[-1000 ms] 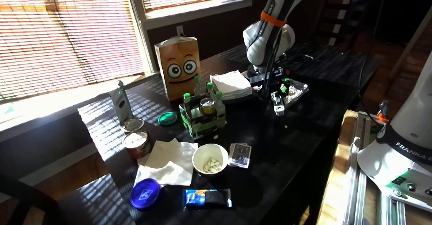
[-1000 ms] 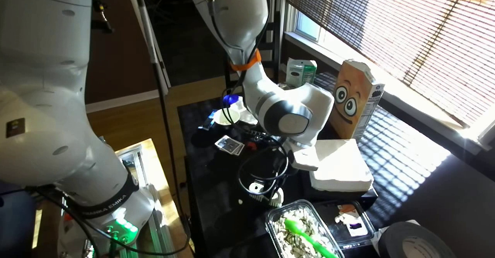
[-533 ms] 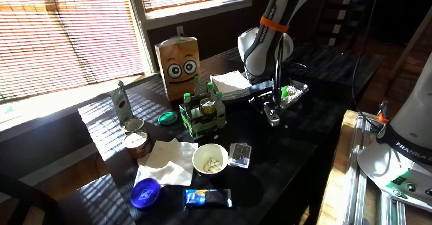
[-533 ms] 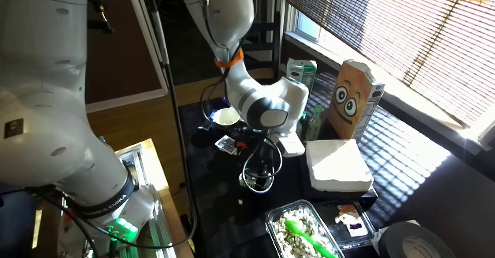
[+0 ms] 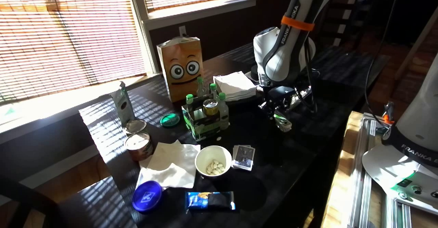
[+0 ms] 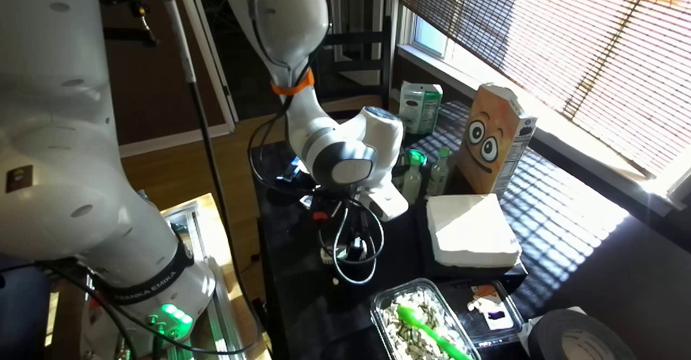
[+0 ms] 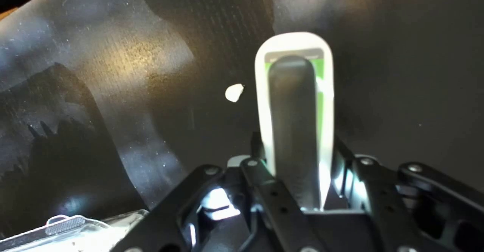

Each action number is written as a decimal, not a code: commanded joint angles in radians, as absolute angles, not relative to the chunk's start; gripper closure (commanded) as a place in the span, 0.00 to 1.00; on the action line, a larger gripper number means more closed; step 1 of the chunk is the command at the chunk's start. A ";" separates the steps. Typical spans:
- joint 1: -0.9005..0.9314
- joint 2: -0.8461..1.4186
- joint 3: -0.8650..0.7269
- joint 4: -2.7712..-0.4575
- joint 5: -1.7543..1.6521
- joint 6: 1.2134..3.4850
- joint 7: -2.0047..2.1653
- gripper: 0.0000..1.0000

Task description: Use the brush to sweep the white objects to the right

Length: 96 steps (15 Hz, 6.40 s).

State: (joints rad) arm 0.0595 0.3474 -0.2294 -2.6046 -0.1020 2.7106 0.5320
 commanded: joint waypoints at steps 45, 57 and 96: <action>-0.045 0.532 -0.199 -2.484 0.172 2.805 0.853 0.84; 0.110 0.225 -0.360 -2.634 -0.140 2.743 0.849 0.84; -0.159 0.468 0.076 -2.410 0.428 2.858 0.165 0.16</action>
